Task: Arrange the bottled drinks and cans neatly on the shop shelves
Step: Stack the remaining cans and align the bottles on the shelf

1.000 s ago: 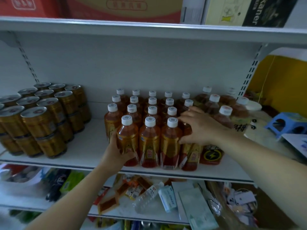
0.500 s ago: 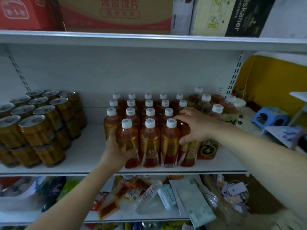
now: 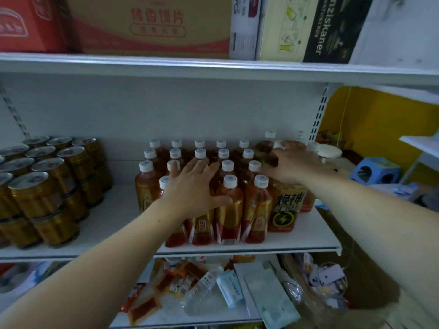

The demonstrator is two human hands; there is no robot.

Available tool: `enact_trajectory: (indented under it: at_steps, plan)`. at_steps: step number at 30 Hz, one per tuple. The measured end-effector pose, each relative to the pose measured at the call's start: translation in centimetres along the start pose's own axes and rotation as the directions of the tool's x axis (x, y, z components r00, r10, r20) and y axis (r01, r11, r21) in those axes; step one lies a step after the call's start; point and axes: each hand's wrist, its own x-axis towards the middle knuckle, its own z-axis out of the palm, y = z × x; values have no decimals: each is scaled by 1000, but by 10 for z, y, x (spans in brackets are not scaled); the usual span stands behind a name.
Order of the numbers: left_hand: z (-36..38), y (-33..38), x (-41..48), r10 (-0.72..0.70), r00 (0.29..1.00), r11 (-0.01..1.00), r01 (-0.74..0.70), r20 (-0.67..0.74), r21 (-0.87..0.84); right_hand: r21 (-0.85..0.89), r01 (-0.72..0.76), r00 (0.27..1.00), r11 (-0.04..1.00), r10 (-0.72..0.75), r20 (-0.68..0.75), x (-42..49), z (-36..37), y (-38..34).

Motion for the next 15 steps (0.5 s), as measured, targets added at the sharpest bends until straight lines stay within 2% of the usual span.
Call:
enact_trajectory:
  at_steps: [3,6,8,11,15]
  plan:
    - [3,13,9,-14,996,1000,17,89,-26,70,22,1000,997,-21,-14,4,5,2]
    - [-1,23,13,-121,993,992,121,4,-18,101,94,996,990,-93,-17,15,7,14]
    - [-4,40,23,-151,989,988,151,-5,-43,144,166,983,976,-152,-101,26,3,32]
    - [-3,80,45,-92,996,994,92,13,-54,154,195,963,969,-159,-219,46,-9,68]
    - [-5,136,79,23,1000,993,-24,-9,-112,282,75,993,956,-45,-112,79,-3,119]
